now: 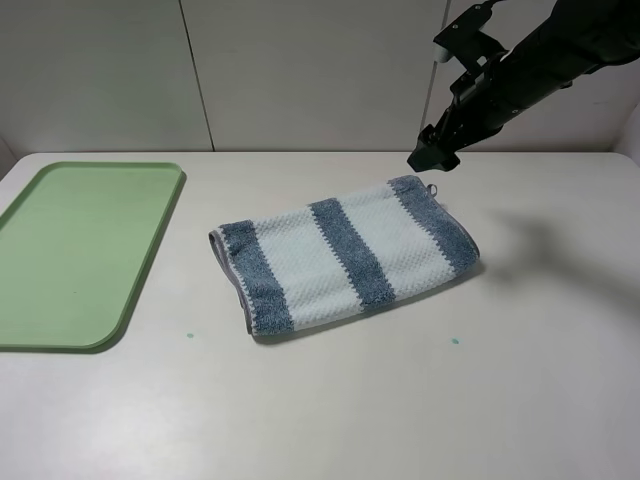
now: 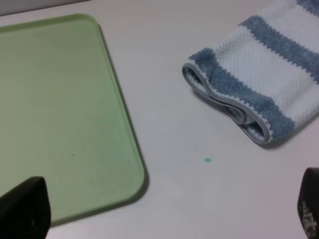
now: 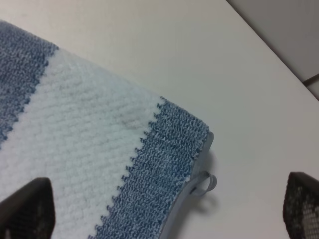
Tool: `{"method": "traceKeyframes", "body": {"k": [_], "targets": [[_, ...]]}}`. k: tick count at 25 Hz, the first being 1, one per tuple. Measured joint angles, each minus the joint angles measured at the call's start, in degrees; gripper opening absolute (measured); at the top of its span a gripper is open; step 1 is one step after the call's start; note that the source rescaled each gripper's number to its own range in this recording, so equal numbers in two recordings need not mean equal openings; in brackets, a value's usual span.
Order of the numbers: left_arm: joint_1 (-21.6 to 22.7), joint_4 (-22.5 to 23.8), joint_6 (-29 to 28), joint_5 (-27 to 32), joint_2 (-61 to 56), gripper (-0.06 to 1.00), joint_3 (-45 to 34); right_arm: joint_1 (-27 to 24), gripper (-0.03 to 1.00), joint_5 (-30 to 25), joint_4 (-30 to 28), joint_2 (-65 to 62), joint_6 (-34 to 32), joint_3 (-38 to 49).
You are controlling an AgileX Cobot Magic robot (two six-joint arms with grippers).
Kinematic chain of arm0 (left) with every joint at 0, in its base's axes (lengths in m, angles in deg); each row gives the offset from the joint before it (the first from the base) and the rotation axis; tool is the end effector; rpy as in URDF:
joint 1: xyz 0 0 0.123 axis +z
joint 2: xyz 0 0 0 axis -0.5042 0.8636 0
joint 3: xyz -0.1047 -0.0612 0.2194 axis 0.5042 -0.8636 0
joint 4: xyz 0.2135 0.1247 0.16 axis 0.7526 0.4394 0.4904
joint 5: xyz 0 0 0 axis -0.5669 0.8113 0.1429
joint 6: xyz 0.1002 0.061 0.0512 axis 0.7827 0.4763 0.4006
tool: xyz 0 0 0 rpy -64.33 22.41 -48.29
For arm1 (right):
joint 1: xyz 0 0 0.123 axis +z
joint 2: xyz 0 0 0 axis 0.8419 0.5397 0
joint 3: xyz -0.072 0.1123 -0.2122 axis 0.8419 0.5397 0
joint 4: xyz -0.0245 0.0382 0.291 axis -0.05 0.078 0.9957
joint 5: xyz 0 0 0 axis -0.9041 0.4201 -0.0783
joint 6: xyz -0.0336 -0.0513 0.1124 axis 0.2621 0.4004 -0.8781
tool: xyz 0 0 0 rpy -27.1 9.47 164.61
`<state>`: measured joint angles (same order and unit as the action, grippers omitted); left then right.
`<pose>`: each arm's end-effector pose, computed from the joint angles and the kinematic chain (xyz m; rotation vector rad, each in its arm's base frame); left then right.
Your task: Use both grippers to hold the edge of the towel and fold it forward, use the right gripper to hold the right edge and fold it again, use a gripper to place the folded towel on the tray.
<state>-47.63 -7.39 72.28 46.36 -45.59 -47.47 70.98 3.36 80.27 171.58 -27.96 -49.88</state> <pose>0.1223 -0.0344 0.2882 0.2697 1.9875 -0.1752 0.4313 0.1282 0.1384 -1.0089 2.2493 0.0913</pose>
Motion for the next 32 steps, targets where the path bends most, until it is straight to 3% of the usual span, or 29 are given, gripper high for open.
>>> {"method": "traceKeyframes", "body": {"k": [10, 23, 32], "targets": [[0.12, 0.11, 0.05, 0.01, -6.8, 1.0, 0.02, 0.0, 1.0, 0.0, 0.0, 0.0, -2.05, 0.0], [0.12, 0.17, 0.06, -0.03, -7.04, 1.0, 0.02, 0.0, 1.0, 0.0, 0.0, 0.0, -3.44, 0.0], [0.12, 0.17, 0.06, -0.03, -7.04, 1.0, 0.02, 0.0, 1.0, -0.05, -0.84, 0.0, -8.1, 0.0]]}}
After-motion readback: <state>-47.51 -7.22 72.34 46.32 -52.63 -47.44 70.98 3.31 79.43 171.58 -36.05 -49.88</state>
